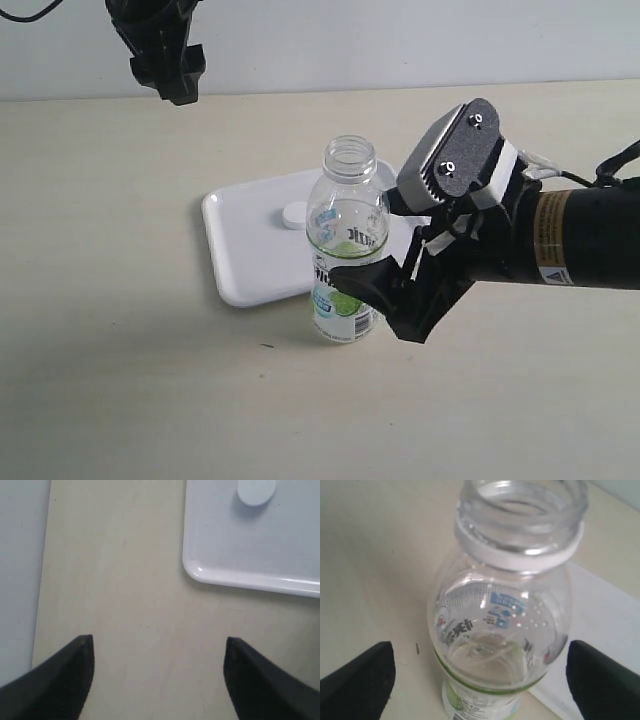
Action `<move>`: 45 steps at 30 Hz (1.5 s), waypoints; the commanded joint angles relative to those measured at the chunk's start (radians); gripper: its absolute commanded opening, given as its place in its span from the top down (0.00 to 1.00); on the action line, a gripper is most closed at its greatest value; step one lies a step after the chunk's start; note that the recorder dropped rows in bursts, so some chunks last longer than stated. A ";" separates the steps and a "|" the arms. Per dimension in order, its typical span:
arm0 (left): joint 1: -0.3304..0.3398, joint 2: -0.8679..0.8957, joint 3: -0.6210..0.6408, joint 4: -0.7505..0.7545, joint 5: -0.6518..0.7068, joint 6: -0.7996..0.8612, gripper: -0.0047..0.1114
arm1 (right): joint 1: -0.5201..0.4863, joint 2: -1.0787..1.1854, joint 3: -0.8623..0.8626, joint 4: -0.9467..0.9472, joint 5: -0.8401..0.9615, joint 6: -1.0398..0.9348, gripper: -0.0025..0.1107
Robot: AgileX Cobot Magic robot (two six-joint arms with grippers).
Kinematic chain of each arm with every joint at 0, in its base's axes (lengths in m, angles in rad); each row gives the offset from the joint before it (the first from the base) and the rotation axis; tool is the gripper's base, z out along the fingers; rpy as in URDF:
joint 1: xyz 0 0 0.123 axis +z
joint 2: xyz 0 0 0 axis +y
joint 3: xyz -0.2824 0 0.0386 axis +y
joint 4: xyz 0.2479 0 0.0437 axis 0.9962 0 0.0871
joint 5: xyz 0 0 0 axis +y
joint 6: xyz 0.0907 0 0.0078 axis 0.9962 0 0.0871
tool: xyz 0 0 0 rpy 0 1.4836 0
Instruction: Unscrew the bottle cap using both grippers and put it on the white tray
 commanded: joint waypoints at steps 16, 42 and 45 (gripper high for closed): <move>-0.004 -0.034 0.001 -0.026 -0.002 -0.242 0.36 | -0.002 -0.362 0.071 -0.135 0.206 0.302 0.21; 0.189 -0.578 0.896 -1.542 -0.002 0.612 0.36 | -0.002 -0.885 0.276 -0.200 0.218 0.738 0.21; 0.216 -0.652 0.965 -1.587 -0.002 0.732 0.36 | -0.002 -0.885 0.276 -0.197 0.195 0.738 0.21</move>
